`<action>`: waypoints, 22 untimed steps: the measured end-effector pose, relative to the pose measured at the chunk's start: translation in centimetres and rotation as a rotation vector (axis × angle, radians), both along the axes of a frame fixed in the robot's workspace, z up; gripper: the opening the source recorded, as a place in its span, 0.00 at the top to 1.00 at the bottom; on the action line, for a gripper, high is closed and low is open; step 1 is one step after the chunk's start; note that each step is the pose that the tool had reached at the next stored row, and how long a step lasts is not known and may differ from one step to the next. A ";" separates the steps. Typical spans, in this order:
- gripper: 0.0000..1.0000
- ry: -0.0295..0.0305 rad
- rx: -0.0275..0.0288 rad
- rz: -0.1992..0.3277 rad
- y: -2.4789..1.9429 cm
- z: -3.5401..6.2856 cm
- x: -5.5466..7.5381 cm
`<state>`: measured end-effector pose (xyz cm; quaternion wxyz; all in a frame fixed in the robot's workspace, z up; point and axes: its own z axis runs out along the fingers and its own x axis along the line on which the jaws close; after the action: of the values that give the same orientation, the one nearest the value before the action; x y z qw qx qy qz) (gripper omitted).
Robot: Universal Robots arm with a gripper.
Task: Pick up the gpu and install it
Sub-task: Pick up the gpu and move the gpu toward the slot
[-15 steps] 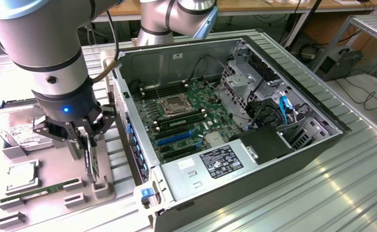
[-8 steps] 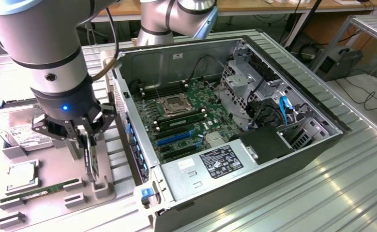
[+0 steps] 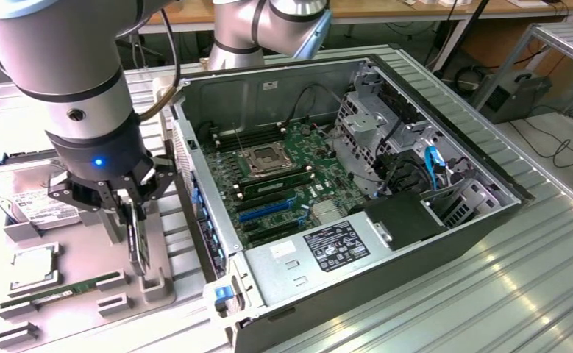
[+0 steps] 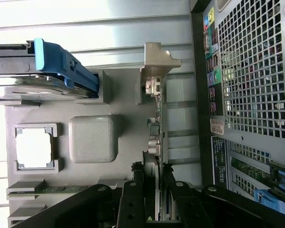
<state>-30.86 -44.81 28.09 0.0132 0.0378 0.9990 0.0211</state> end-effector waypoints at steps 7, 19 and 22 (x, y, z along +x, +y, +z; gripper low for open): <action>0.74 0.0001 -0.0001 0.000 0.16 0.09 0.0; 0.74 0.0001 -0.0001 0.000 0.27 0.32 0.0; 0.74 0.0001 -0.0001 0.000 0.31 0.44 0.0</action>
<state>-30.86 -44.50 28.52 0.0131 0.0378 0.9990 0.0210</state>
